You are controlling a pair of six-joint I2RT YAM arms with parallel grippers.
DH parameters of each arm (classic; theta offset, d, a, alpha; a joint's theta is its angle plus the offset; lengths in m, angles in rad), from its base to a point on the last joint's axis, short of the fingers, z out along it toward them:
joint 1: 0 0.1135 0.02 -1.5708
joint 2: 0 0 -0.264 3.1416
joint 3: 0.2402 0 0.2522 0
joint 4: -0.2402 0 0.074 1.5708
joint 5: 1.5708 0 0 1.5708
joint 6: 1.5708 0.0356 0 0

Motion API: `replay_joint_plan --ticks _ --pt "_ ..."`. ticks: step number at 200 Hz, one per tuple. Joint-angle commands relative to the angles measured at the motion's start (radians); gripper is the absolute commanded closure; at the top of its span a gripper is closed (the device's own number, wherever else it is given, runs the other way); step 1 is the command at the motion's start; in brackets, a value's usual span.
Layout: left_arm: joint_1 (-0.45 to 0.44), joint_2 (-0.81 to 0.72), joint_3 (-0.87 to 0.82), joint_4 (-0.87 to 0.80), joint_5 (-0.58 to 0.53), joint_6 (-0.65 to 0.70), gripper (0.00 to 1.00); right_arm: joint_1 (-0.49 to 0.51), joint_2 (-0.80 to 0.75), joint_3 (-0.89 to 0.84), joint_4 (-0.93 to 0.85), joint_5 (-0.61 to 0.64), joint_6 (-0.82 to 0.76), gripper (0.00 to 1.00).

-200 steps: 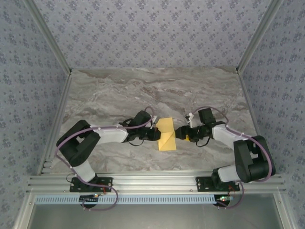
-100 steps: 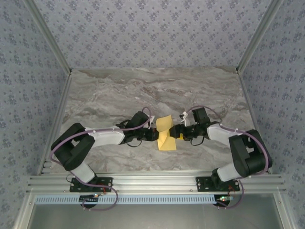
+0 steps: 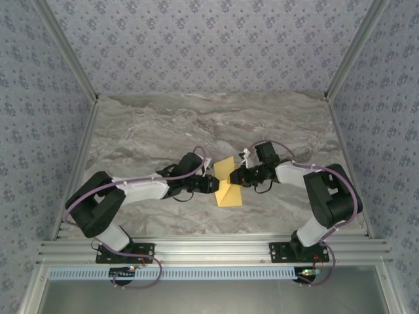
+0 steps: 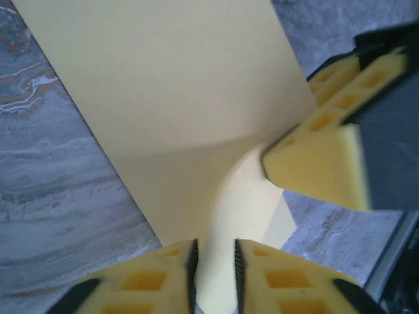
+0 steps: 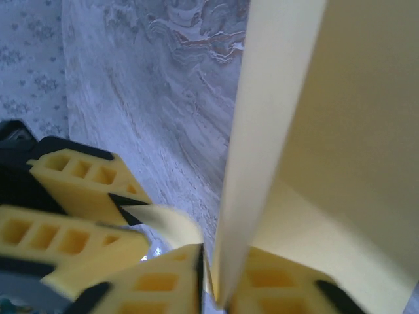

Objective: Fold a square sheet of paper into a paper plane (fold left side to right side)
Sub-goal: Turn over the paper at the center of the table.

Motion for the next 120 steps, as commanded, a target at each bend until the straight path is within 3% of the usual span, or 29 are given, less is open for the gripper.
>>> replay_joint_plan --ticks 1,21,64,92,120 --pt "0.020 -0.104 -0.022 -0.014 -0.025 -0.003 0.67 -0.011 -0.057 0.020 -0.057 0.008 -0.029 0.94" --pt "0.044 -0.212 -0.063 -0.022 -0.037 -0.034 0.48 -0.037 -0.120 0.017 -0.075 -0.020 -0.038 0.98" --pt "0.087 -0.544 -0.169 -0.011 -0.068 -0.150 0.18 -0.094 -0.334 0.027 -0.091 -0.113 -0.023 0.99" --pt "0.093 -0.714 -0.200 0.059 -0.029 -0.227 0.11 -0.103 -0.462 0.054 -0.066 -0.156 0.049 0.99" --pt "0.090 -0.752 -0.205 0.195 0.035 -0.302 0.10 -0.080 -0.543 0.091 -0.004 -0.177 0.149 0.98"
